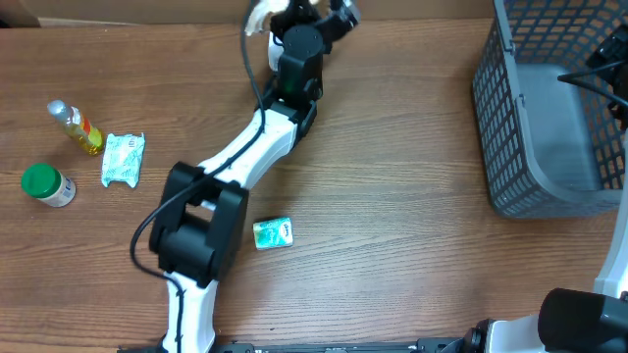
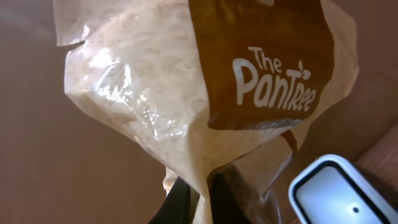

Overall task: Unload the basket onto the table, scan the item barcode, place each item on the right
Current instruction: 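Lift the brown pouch and hold it at the white scanner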

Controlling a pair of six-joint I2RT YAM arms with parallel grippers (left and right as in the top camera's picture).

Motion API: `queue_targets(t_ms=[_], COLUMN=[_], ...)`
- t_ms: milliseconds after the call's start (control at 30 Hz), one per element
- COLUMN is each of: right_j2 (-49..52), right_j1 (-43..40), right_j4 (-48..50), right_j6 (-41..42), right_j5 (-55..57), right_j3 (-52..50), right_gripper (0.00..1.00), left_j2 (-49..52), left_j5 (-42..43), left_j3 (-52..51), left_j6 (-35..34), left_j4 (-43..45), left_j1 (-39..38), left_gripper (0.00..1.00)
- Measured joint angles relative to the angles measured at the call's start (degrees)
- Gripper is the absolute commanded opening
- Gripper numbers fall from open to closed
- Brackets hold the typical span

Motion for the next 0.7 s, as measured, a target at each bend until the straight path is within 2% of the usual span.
queue_targets(t_ms=[133,333,700], right_j2=[0.0,0.0,0.0], right_j1=[0.0,0.0,0.0], right_j4=[0.0,0.0,0.0], right_j6=[0.0,0.0,0.0], right_j5=[0.0,0.0,0.0], right_j3=[0.0,0.0,0.0], right_gripper=[1.00,1.00,1.00], left_j2=[3.7,5.9,5.9], left_j5=[4.1,11.7,22.6], left_j3=[-0.1,-0.1,2.0], left_j6=[5.5,9.7,10.4], left_j4=[3.8,7.8,5.4], left_j1=[0.0,0.7,4.6], left_gripper=[0.05,0.04,0.04])
